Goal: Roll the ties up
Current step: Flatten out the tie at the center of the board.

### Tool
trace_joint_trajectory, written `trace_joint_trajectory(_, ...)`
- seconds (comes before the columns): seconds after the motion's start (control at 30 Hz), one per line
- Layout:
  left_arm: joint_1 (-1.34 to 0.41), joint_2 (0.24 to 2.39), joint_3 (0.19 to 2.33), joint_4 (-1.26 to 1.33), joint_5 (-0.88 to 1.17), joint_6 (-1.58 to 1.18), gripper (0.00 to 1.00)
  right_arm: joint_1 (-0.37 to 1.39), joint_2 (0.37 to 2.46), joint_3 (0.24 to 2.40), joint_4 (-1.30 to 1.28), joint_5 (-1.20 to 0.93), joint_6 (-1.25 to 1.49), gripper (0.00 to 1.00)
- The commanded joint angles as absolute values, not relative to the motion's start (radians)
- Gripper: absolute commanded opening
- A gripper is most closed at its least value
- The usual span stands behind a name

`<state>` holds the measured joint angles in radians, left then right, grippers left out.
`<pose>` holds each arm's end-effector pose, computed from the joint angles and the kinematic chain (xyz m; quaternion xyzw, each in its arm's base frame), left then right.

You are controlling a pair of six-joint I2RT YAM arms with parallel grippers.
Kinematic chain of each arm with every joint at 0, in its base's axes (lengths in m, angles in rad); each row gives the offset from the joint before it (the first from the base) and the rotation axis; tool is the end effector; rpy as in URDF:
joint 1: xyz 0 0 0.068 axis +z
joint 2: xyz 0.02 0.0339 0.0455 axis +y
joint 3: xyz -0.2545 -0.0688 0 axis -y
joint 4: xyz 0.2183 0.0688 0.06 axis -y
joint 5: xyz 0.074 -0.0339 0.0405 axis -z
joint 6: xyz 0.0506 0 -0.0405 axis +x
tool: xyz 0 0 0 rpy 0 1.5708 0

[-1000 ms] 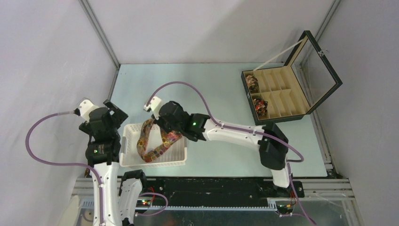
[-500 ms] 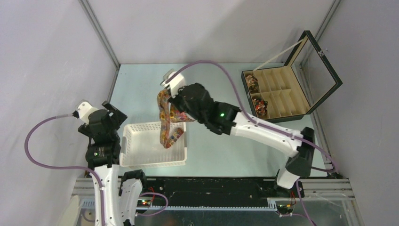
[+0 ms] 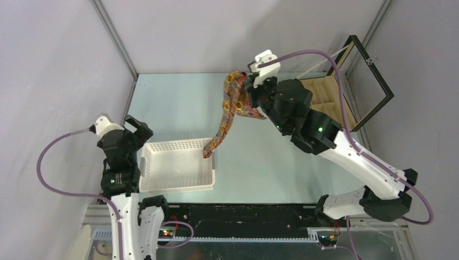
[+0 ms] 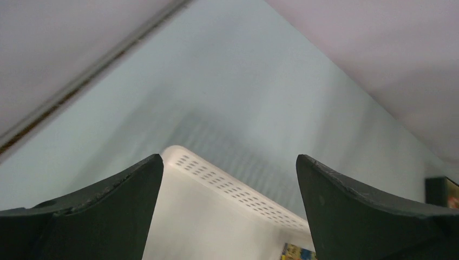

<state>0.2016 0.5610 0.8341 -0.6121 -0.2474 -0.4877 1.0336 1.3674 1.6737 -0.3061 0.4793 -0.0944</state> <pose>0.1098 0.0351 0.3246 -0.3408 0.7383 0.0180 0.5818 0.1621 0.2265 0.4858 -0.2253 0.6702 0.1612 0.6885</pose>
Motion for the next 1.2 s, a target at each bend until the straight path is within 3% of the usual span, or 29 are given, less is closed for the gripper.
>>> trace_joint_trajectory(0.0, 0.209, 0.598, 0.799, -0.501, 0.01, -0.508, 1.0, 1.0, 1.273, 1.618, -0.367, 0.578, -0.088, 0.0)
trace_joint_trajectory(0.13, 0.186, 0.634, 0.749, -0.436, 0.12, -0.559, 0.99, 0.965, 1.196, 1.534, -0.421, 0.682, -0.029, 0.0)
trace_joint_trajectory(0.5, 0.019, 0.675, 0.685, -0.382, 0.088, -0.59, 0.96, 0.951, 1.014, 1.247, -0.579, 0.693, 0.165, 0.0)
trace_joint_trajectory(0.7, -0.036, 0.695, 0.579, -0.325, 0.117, -0.689, 0.94, 0.955, 0.982, 1.166, -0.648, 0.773, 0.243, 0.0)
trace_joint_trajectory(1.17, -0.117, 0.737, 0.39, -0.154, 0.155, -0.88, 0.88, 0.957, 0.91, 1.019, -0.645, 0.742, 0.346, 0.0)
